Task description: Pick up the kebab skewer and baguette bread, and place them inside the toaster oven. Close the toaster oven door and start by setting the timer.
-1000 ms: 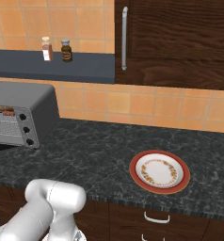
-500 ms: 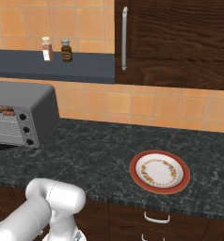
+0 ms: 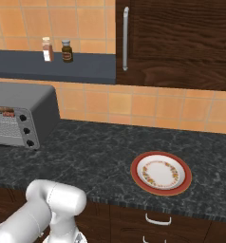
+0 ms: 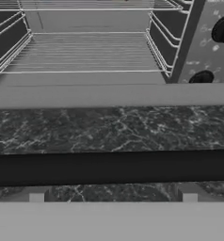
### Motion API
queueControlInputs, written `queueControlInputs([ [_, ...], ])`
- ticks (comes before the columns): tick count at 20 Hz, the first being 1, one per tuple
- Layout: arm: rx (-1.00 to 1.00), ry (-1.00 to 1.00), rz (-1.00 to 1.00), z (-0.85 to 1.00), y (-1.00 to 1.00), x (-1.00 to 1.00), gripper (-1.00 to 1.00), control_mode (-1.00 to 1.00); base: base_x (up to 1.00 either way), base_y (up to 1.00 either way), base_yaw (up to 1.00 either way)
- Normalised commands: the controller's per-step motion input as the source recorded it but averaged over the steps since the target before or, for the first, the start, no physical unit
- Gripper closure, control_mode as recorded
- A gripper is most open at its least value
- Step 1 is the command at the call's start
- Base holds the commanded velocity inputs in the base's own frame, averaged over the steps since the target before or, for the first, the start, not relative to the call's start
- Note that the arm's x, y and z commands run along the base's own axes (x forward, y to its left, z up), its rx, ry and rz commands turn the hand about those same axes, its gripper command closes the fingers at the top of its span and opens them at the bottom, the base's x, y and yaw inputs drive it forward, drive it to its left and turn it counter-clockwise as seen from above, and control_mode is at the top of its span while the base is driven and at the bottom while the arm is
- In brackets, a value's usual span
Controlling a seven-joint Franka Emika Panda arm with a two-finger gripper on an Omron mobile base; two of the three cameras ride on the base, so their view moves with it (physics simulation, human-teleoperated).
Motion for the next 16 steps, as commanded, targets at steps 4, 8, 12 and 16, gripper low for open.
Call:
queueControlInputs([
  [4, 0.00, -0.04, 0.00, 0.34, 0.00, 0.27, -1.00, -1.00, 0.00, 0.00, 0.00],
  [8, 0.00, -0.06, 0.01, 0.28, 0.00, 0.38, -1.00, -1.00, 0.00, 0.00, 0.00],
  [12, 0.00, -0.13, 0.01, 0.25, 0.00, 0.47, -1.00, -1.00, 0.00, 0.00, 0.00],
  [16, 0.00, -0.17, 0.03, 0.19, 0.00, 0.47, -1.00, -1.00, 0.00, 0.00, 0.00],
])
